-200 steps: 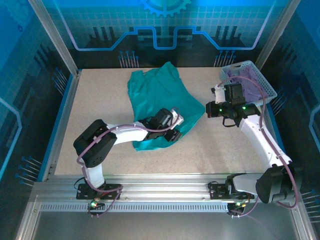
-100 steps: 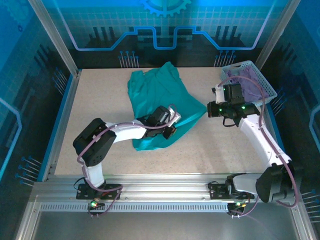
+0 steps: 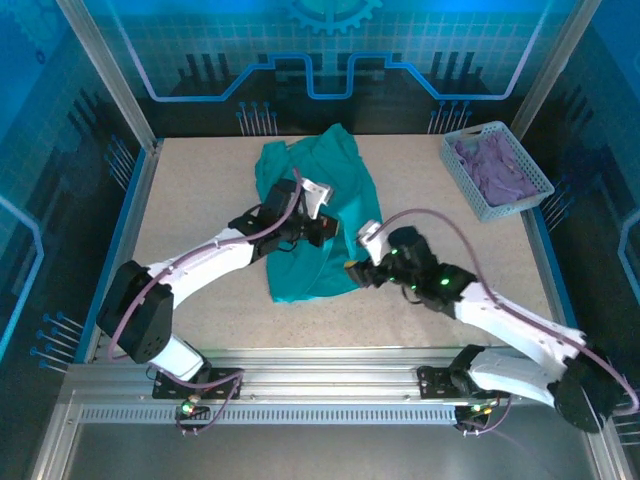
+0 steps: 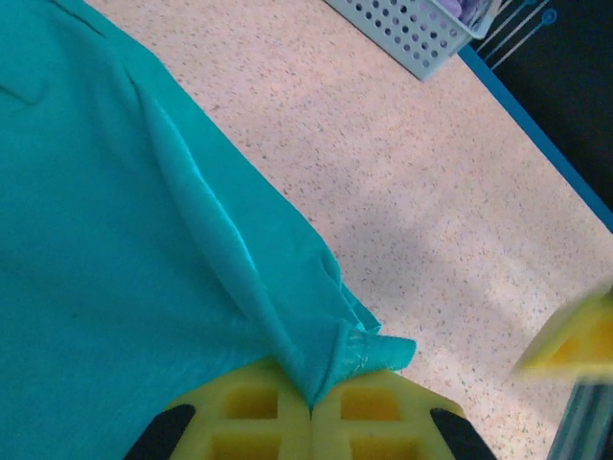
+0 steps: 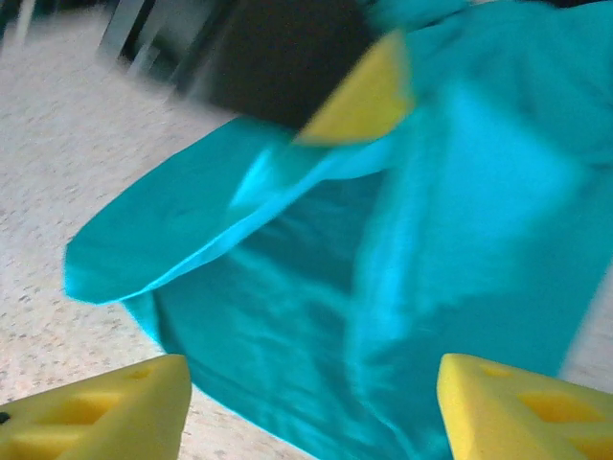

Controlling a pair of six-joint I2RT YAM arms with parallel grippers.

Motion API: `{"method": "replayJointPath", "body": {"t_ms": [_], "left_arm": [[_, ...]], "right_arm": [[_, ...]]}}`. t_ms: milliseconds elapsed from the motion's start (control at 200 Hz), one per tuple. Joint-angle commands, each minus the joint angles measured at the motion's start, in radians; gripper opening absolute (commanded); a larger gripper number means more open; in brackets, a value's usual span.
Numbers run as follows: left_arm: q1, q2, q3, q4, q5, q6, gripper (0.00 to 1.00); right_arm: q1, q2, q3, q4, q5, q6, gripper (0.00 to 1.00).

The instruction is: Fold the inside-out t-shirt

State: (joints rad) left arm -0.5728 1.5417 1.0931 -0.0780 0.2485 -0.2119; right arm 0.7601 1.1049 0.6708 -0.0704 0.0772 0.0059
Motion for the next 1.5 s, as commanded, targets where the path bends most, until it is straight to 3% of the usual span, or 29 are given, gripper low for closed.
{"method": "replayJointPath", "body": {"t_ms": [0, 120, 260, 505, 820, 1015, 1200, 1496], "left_arm": [[0.019, -0.035, 0.076, -0.118, 0.054, -0.034, 0.00], [0.041, -0.039, 0.134, -0.202, 0.082, -0.046, 0.00], [0.058, -0.053, 0.182, -0.283, 0.120, -0.053, 0.00], [0.071, -0.109, 0.232, -0.333, 0.207, -0.086, 0.00], [0.072, -0.158, 0.222, -0.308, 0.210, -0.090, 0.00], [0.056, -0.194, 0.198, -0.207, 0.295, -0.144, 0.00], [0.033, -0.230, 0.220, -0.211, 0.305, -0.147, 0.00], [0.012, -0.260, 0.216, -0.169, 0.320, -0.167, 0.00]], "right_arm": [[0.079, 0.132, -0.066, 0.328, 0.014, -0.060, 0.62], [0.138, 0.334, -0.054, 0.504, 0.089, -0.099, 0.52], [0.109, 0.504, -0.032, 0.668, 0.157, -0.094, 0.42], [0.038, 0.679, 0.102, 0.703, 0.218, -0.067, 0.37], [-0.048, 0.701, 0.144, 0.704, 0.096, -0.013, 0.34], [-0.013, 0.738, 0.200, 0.618, 0.177, -0.051, 0.34], [-0.013, 0.768, 0.204, 0.606, 0.204, -0.026, 0.36], [0.000, 0.823, 0.348, 0.470, 0.227, -0.035, 0.40]]}}
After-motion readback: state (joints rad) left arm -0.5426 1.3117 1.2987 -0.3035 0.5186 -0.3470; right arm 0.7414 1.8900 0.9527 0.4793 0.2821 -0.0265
